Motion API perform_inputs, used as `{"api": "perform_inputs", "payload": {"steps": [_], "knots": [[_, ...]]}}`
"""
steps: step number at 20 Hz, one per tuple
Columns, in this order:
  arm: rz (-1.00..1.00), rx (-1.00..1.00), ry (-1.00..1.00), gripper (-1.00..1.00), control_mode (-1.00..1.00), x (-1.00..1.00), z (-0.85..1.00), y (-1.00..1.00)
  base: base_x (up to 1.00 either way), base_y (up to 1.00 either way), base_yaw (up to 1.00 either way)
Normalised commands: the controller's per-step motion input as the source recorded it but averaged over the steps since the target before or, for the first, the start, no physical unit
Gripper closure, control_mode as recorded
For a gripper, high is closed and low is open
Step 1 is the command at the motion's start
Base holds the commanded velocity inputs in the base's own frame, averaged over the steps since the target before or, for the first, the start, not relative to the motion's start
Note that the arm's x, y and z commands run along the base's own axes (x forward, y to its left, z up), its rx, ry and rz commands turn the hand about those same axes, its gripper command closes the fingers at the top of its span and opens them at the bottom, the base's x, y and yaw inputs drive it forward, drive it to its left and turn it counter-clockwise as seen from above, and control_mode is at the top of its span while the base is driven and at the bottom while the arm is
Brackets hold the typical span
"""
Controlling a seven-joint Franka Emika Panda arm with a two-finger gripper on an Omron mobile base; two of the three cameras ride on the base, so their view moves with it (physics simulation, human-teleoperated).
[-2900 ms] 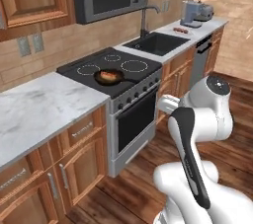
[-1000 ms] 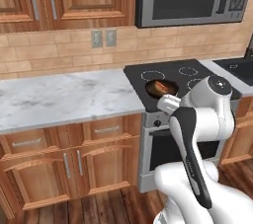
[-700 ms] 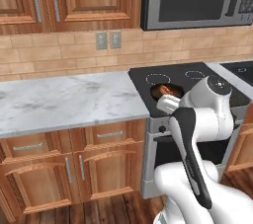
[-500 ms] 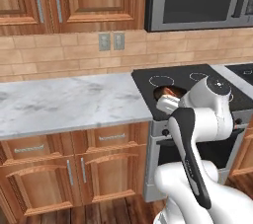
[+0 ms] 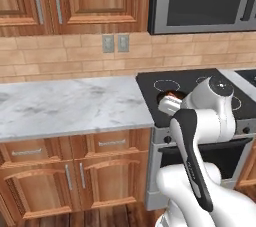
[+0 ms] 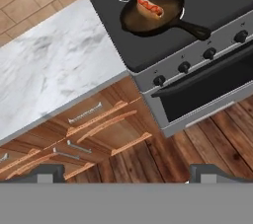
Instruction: Place the cold items (lime and squash) from the fridge in one tupperware on the dining counter. Place the warm items (hot dog and kebab skewer) in the stove area in another tupperware.
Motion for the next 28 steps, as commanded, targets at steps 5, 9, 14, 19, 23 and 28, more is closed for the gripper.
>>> {"api": "perform_inputs", "payload": {"steps": [5, 9, 14, 19, 23, 28], "knots": [[0.0, 0.0, 0.0, -1.0, 1.0, 0.0, 0.0, 0.0, 0.47, -0.39, 0.13], [0.0, 0.0, 0.0, -1.0, 1.0, 0.0, 0.0, 0.0, 0.52, -0.37, 0.12], [0.0, 0.0, 0.0, -1.0, 1.0, 0.0, 0.0, 0.0, 0.43, -0.38, 0.11], [0.0, 0.0, 0.0, -1.0, 1.0, 0.0, 0.0, 0.0, 0.3, -0.34, 0.1], [0.0, 0.0, 0.0, -1.0, 1.0, 0.0, 0.0, 0.0, 0.33, -0.32, 0.08], [0.0, 0.0, 0.0, -1.0, 1.0, 0.0, 0.0, 0.0, 0.36, -0.38, 0.08]]}}
